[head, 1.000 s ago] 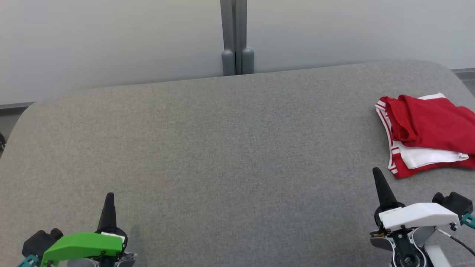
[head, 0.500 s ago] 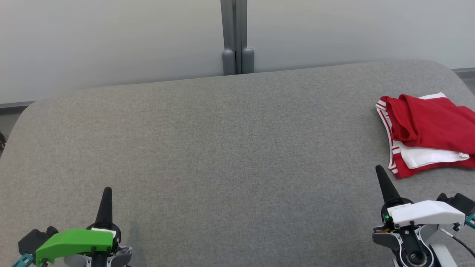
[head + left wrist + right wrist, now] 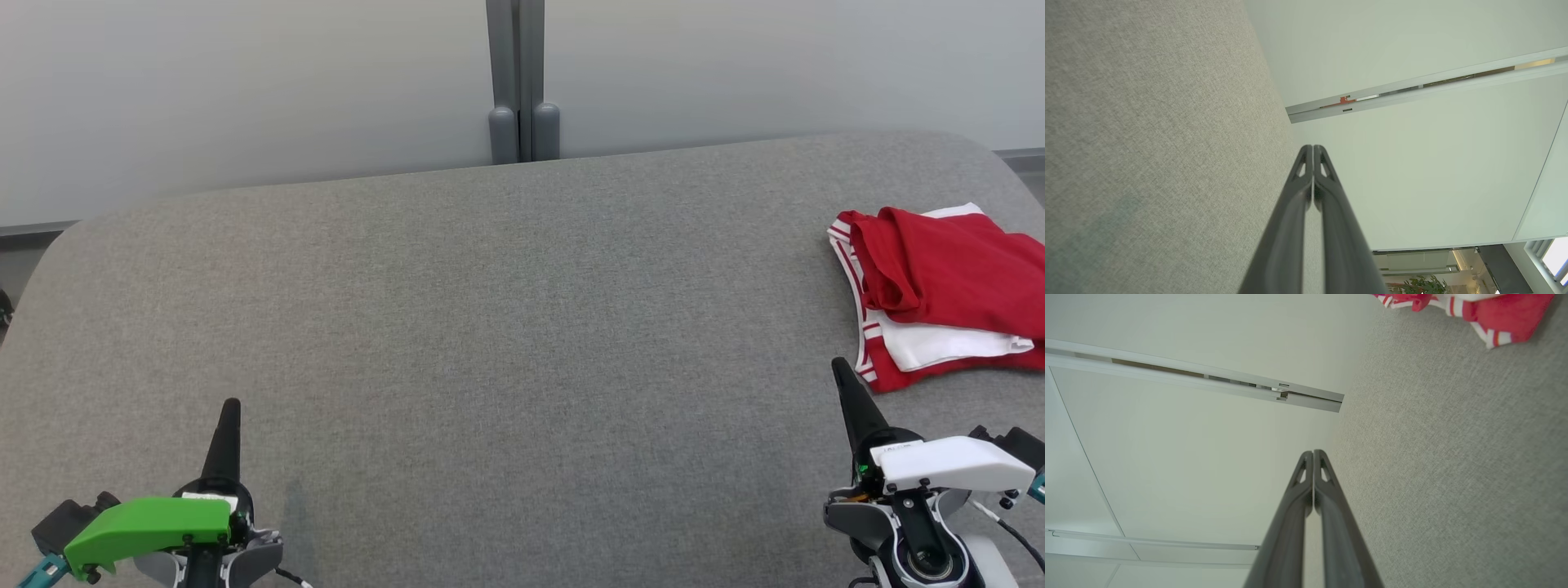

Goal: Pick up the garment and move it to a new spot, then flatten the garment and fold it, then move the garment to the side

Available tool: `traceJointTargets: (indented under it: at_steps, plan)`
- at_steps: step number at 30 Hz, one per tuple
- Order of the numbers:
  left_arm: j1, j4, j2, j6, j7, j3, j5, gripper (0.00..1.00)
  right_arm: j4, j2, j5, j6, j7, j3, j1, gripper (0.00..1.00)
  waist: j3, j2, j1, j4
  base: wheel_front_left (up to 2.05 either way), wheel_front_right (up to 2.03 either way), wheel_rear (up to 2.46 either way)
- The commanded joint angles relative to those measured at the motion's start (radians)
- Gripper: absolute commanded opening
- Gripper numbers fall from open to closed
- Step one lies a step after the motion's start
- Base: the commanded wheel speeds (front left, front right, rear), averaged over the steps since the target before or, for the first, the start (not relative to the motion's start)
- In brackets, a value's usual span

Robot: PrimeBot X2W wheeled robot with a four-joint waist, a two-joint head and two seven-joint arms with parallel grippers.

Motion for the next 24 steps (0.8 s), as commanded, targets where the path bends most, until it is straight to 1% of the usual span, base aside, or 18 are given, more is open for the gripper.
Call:
traceJointTargets:
  at_steps: [1,24]
  plan:
    - [-0.02,-0.003,0.005,-0.007,0.007,0.008,-0.022,0.0,-0.01,-0.002,0.02,0.0,0.008,-0.005,-0.014,0.0,0.0,0.0,0.0,0.0,0.0,0.0,0.0]
    - [-0.041,0.0,0.006,-0.031,0.052,0.034,-0.171,0.0,-0.01,0.001,0.191,0.0,0.055,-0.035,-0.023,0.0,0.004,0.0,0.0,0.002,0.0,0.0,0.0]
